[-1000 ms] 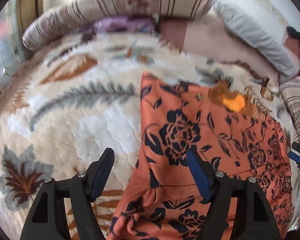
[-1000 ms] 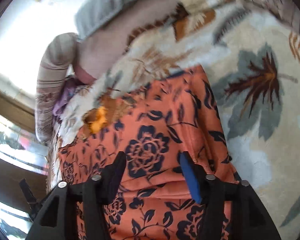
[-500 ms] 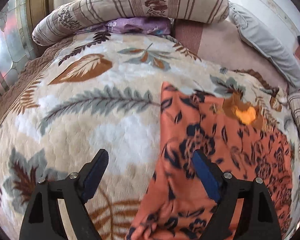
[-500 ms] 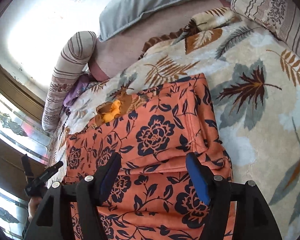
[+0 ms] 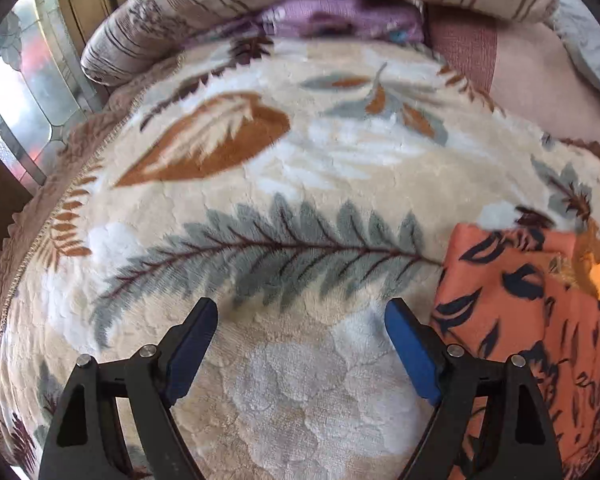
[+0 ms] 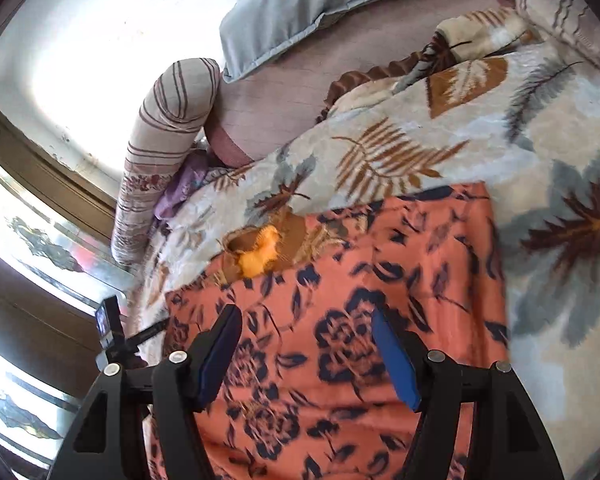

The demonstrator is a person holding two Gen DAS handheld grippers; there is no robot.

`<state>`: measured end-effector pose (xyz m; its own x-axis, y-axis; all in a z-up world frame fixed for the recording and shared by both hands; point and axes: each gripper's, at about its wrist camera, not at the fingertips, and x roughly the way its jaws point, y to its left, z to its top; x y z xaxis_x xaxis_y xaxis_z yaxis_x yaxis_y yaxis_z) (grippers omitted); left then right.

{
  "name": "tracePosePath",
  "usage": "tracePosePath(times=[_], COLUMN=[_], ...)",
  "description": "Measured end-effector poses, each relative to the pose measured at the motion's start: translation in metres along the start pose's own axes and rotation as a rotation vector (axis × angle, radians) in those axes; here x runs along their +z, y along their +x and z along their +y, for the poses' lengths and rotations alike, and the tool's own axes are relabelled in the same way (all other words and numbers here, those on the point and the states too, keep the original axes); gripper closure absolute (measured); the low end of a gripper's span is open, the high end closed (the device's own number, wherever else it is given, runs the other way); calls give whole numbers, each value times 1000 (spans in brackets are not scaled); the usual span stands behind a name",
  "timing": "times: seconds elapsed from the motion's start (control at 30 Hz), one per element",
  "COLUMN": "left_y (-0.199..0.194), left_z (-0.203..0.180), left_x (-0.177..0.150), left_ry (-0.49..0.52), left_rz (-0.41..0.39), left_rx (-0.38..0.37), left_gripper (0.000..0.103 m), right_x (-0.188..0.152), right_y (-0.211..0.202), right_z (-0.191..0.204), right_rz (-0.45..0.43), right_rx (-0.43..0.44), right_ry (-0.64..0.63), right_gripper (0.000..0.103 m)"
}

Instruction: Fold small clothes

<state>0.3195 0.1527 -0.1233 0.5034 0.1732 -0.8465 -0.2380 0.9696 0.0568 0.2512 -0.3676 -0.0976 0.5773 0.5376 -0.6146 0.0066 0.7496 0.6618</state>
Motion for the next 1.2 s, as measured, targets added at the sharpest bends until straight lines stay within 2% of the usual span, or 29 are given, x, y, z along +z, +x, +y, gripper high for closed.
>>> tracePosePath(times=[0.07,0.1,0.17,0.2,0.23,0.27,0.3,0.33,0.4,0.43,0.47,0.5,0.53,0.57,0.6,0.67,0.77,0.93,1.0,1.1,1.17,1.2], left_y=[-26,-38,-48,-43,-28,-8,12,12,6,3,3,2,-3,-10,-25,-61,-111,-169,-179,-178,-173,-171], left_z=[-3,-11,-33,-47,-60,-69,-65,-58,-56,-56,-56,-55,-52,-45,-40,-29,-8,42,60,79,85,86], left_x=[2,2,3,3,1,-2,-5,-5,-3,-3,-4,-5,-6,-7,-10,-19,-50,-141,-177,-227,-249,-259], left_ry=[-30,-12,64,111,150,159,118,74,83,89,93,86,72,66,73,90,114,64,33,-21,-48,-56], left_rz=[-64,-91,-129,-121,-68,2,50,16,4,-9,-3,22,28,13,-21,-86,-128,-94,-73,19,64,86], left_rx=[-103,-174,-224,-221,-185,-141,-140,-154,-126,-109,-99,-96,-88,-83,-82,-90,-170,-311,-329,-366,-366,-374], left_gripper=[17,17,17,17,17,16,12,10,10,10,10,10,10,12,12,12,12,12,12,12,12,12], right_x=[10,14,20,22,24,24,23,23,24,24,23,20,15,12,8,-4,-36,-110,-145,-187,-213,-224], right_y=[11,16,26,34,45,54,59,55,36,25,22,29,31,17,1,-29,-64,-114,-130,-145,-150,-151], right_z=[-6,-9,-20,-28,-40,-53,-70,-79,-71,-65,-65,-76,-90,-94,-91,-74,-37,-19,-28,-42,-56,-62], right_rz=[-7,-9,-2,9,17,29,26,-7,-50,-86,-112,-65,-37,-109,-150,-197,-150,-8,84,158,192,202], right_rx=[20,46,131,167,149,70,28,67,60,63,20,-71,-32,-2,-12,2,-24,-47,-76,-60,-101,-93], right_ry=[40,59,122,150,167,190,248,295,271,214,146,174,248,284,322,284,128,-10,-12,19,66,91], right_gripper=[32,32,32,32,32,34,40,42,37,27,22,23,29,29,27,27,27,27,27,27,27,27])
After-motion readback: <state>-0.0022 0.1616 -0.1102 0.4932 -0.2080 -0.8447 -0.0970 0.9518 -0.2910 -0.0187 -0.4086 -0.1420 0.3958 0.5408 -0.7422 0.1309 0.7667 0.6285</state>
